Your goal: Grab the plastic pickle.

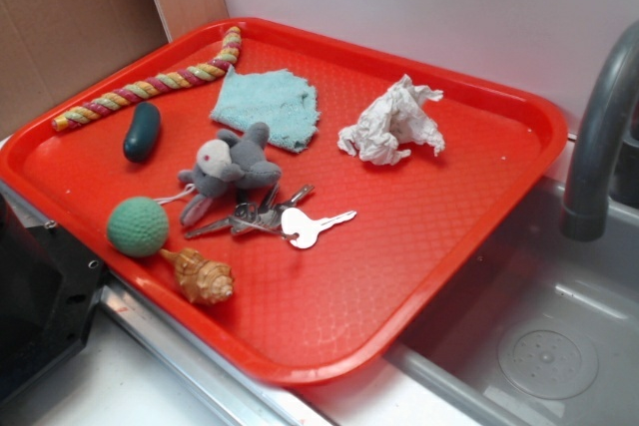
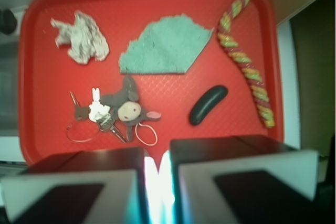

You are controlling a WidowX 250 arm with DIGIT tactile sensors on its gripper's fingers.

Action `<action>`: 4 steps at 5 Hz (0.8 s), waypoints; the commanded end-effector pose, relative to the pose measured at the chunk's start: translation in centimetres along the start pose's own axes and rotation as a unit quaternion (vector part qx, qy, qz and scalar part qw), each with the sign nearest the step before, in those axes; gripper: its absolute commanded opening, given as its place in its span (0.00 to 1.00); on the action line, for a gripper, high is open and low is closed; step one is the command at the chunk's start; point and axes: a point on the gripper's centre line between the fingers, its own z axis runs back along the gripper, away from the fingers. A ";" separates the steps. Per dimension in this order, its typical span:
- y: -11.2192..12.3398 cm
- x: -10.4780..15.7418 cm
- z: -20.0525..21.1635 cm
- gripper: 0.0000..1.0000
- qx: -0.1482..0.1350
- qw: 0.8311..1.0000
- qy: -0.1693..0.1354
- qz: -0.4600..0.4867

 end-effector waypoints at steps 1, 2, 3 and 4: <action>5.9 -1.9 -5.1 1.00 0.025 0.980 -0.054 0.191; 8.6 -2.2 -10.1 1.00 0.021 0.957 -0.053 0.284; 9.3 -2.2 -14.6 1.00 0.031 0.942 -0.054 0.330; 9.1 -2.0 -17.4 1.00 0.046 0.938 -0.046 0.339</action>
